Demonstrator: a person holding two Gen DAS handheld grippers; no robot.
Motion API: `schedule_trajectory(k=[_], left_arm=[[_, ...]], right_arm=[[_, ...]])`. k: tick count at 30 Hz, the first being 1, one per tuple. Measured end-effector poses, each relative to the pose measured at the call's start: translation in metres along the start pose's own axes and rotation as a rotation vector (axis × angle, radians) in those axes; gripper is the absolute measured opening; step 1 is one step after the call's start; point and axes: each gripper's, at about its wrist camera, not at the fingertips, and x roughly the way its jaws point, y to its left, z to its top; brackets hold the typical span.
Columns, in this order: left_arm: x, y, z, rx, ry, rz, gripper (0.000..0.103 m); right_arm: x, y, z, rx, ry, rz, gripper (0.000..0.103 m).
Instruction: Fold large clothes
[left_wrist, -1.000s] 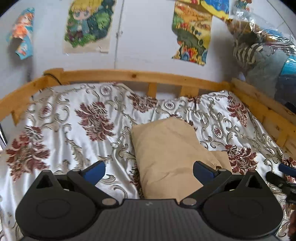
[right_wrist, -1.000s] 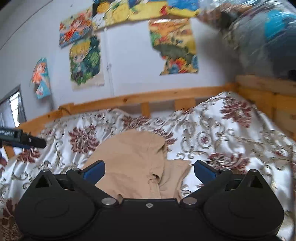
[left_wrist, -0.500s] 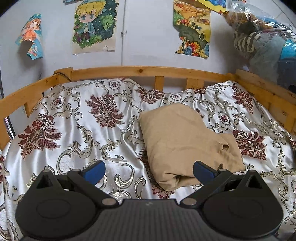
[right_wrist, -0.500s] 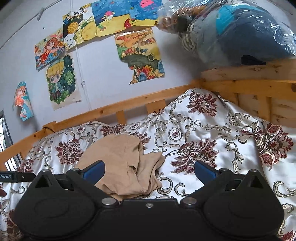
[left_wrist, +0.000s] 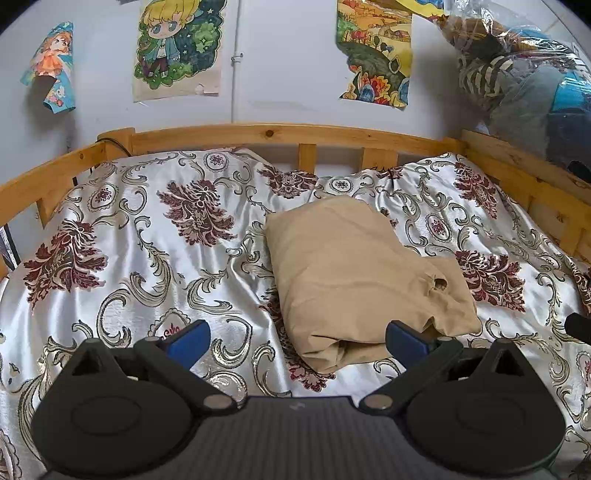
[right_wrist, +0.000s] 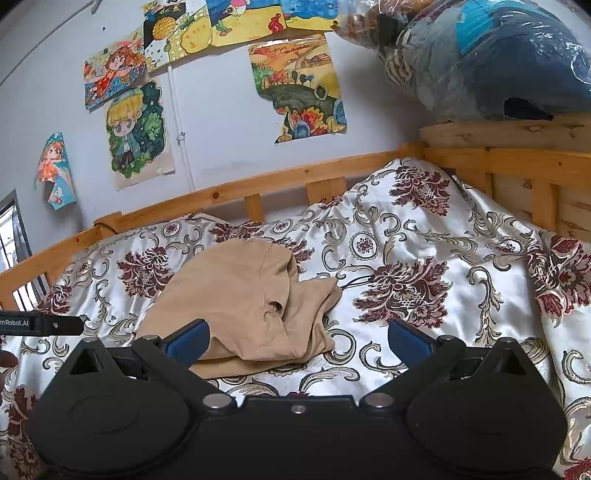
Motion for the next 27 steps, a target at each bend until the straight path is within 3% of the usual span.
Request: schedule_trajectory(k=[27], left_arm=[[0.0021,-0.0002,-0.0026,0.017,0.013,0.004,0.102]], right_arm=[[0.0,-0.0044,0.0002,0.016,-0.002,0.008,0.102]])
